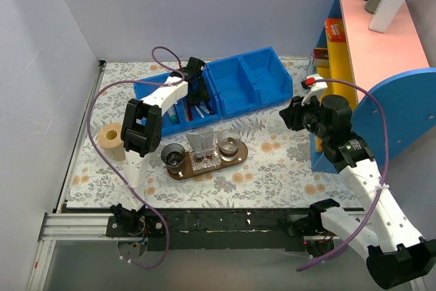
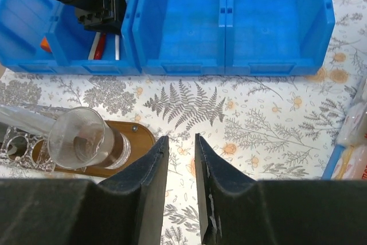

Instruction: Prepare toiletry sets of a toothbrush and toothpaste on the tray

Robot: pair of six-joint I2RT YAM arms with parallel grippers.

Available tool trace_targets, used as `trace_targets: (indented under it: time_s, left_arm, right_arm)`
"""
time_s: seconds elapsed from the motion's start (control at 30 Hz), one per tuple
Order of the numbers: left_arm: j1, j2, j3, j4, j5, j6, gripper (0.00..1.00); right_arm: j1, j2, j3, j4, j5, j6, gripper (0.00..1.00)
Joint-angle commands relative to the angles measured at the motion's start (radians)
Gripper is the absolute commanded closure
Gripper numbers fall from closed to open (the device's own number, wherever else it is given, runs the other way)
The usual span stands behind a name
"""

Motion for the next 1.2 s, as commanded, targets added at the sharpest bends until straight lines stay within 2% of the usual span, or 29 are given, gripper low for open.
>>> trace_targets:
  time_s: [0.0,0.13,0.2,0.3,0.4,0.57,0.77,0.87,1.0,1.1,1.17]
  left_arm:
    - [-0.010,-0.007,0.050,0.005,-0.002,-0.076,0.61]
    - [-0.009,0.005,0.061,-0.008,-0.036,-0.102,0.67]
    - [-0.009,0.033,0.076,-0.065,-0.055,-0.120,0.70]
    - [-0.010,0.030,0.093,-0.123,-0.099,-0.160,0.68]
    - [-0.009,0.005,0.047,-0.082,-0.096,-0.177,0.66]
    - [-0.010,0.060,0.096,-0.041,-0.052,-0.165,0.65]
    - [-0.009,0.050,0.070,0.065,-0.035,-0.151,0.66]
    - [-0.001,0.085,0.127,0.006,-0.070,-0.176,0.68]
    - [0.000,0.087,0.107,-0.013,-0.064,-0.164,0.67]
    - [0.002,0.120,0.156,-0.146,-0.107,-0.197,0.69]
    - [0.002,0.116,0.148,-0.179,-0.114,-0.228,0.65]
  right_arm:
    - [-0.011,0.041,0.046,-0.054,0.008,0.034,0.68]
    - [-0.010,0.097,0.068,-0.058,-0.040,0.028,0.69]
    - [-0.010,0.111,0.077,-0.058,-0.052,0.008,0.70]
    - [-0.011,0.137,0.097,-0.067,-0.054,-0.024,0.70]
    - [-0.013,0.158,0.114,-0.080,-0.061,-0.044,0.70]
    - [-0.014,0.155,0.101,-0.055,-0.075,-0.038,0.70]
    - [-0.014,0.134,0.063,-0.052,-0.078,-0.019,0.70]
    - [-0.014,0.127,0.060,-0.051,-0.084,-0.016,0.70]
    - [-0.014,0.132,0.058,-0.051,-0.084,-0.016,0.70]
    - [-0.016,0.134,0.054,-0.051,-0.087,-0.018,0.70]
    - [-0.016,0.134,0.051,-0.051,-0.089,-0.018,0.70]
